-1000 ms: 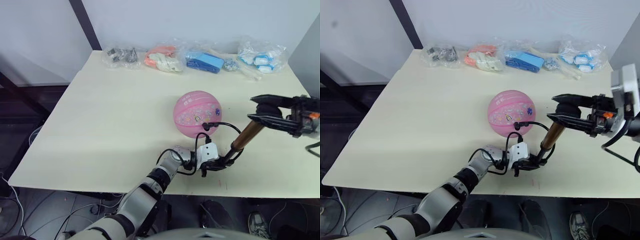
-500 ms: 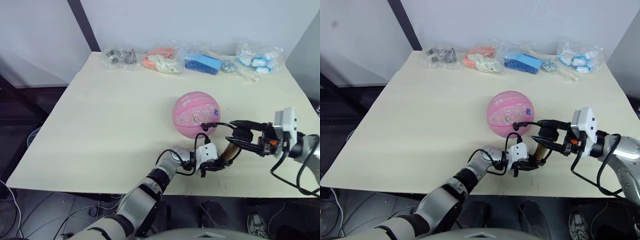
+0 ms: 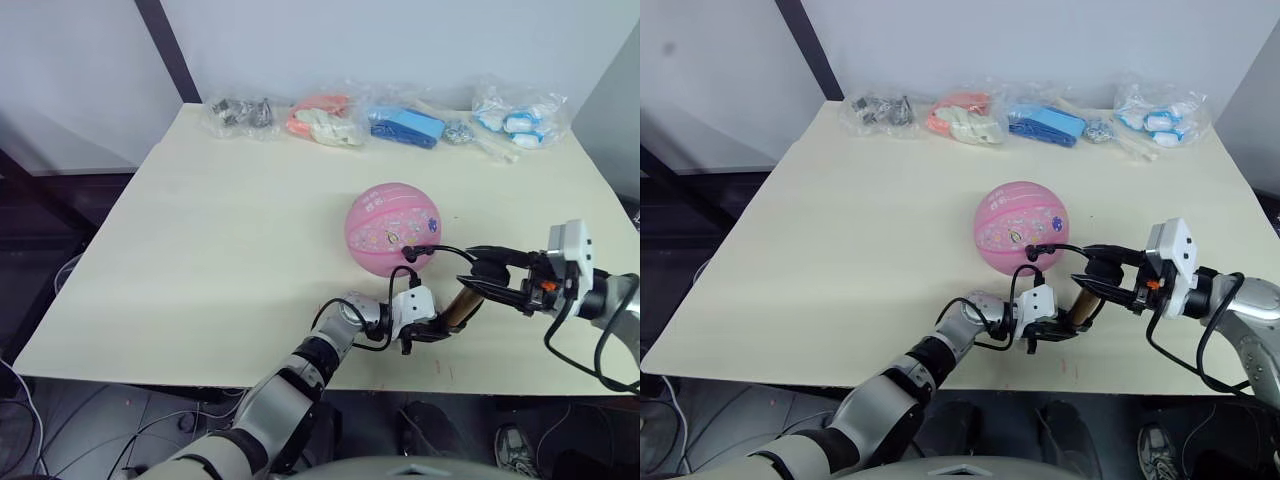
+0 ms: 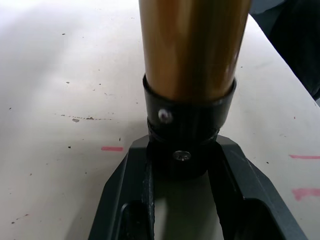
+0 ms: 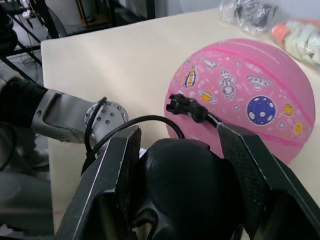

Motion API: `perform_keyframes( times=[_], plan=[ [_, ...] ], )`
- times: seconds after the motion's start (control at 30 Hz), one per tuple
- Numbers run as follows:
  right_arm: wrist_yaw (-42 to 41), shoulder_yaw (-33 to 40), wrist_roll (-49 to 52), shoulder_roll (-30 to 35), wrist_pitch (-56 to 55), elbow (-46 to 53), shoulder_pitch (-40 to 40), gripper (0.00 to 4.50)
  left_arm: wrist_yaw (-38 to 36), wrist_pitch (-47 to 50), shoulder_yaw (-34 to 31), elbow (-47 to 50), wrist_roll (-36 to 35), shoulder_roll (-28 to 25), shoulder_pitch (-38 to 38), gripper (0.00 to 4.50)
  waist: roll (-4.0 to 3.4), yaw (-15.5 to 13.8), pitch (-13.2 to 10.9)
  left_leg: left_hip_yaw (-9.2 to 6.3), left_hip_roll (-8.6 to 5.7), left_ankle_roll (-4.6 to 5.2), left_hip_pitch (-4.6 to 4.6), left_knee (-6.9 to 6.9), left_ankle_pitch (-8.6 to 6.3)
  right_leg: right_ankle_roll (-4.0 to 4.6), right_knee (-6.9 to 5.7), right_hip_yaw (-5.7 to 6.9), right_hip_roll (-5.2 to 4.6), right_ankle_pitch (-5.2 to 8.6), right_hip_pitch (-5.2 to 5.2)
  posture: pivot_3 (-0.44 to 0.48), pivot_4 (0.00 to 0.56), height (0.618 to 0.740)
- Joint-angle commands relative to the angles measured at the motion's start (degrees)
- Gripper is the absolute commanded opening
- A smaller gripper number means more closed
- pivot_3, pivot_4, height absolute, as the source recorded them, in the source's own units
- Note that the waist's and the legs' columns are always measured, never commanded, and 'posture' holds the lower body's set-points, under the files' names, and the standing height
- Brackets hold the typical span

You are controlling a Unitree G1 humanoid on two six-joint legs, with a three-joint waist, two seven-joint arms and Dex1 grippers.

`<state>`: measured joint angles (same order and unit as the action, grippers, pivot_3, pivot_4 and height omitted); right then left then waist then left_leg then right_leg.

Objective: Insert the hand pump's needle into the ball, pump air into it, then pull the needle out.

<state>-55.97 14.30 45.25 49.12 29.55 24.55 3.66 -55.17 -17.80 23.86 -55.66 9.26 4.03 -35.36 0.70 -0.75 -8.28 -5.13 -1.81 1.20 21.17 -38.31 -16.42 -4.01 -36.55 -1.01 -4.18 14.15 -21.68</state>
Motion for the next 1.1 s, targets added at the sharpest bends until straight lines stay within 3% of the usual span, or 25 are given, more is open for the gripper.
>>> perform_keyframes(
  times=[0.03,0.27,0.57,0.73,1.1],
  plan=[
    [1.58,8.18,11.88,3.83,6.24,4.55,4.74,2.02,1.16,2.44,0.79,-4.38,2.18,-1.54,1.49,1.07,-0.01,-0.02,-0.04,-0.01,0.0,0.0,0.01,0.0,0.0,0.0,0.01,0.01,0.01,0.0,0.0,0.0,0.15,0.736],
    [1.57,15.62,20.62,12.6,14.48,2.06,11.23,2.02,1.59,1.49,0.95,-5.52,2.46,-1.34,1.33,1.07,0.05,-0.05,-0.11,-0.06,0.02,0.01,0.1,0.0,0.0,0.0,0.06,0.07,0.0,0.0,-0.02,0.0,0.15,0.736],
    [2.15,17.29,27.25,19.31,21.14,-2.3,20.41,2.02,1.51,1.2,0.84,-5.36,2.3,-1.23,1.39,1.07,-0.12,-0.11,-0.15,-0.01,0.01,0.03,0.59,-0.1,0.0,-0.02,0.04,0.06,-0.09,-0.04,-0.51,0.0,0.15,0.736],
    [2.66,16.58,26.67,17.01,21.64,-1.47,20.13,2.02,1.09,1.91,0.42,-4.93,1.8,-1.0,1.38,1.07,-0.12,-0.22,-0.16,0.0,0.0,0.03,0.81,-0.09,0.01,-0.01,-0.05,0.05,-0.09,-0.05,-0.78,0.0,0.15,0.736],
    [4.82,11.63,19.36,5.96,16.23,5.52,8.04,2.02,0.97,2.3,0.21,-4.35,1.81,-1.09,1.25,1.07,0.01,0.02,0.02,0.07,0.02,0.03,0.56,-0.09,0.01,-0.02,-0.17,-0.02,-0.01,-0.04,-0.64,0.0,0.15,0.736]
  ],
)
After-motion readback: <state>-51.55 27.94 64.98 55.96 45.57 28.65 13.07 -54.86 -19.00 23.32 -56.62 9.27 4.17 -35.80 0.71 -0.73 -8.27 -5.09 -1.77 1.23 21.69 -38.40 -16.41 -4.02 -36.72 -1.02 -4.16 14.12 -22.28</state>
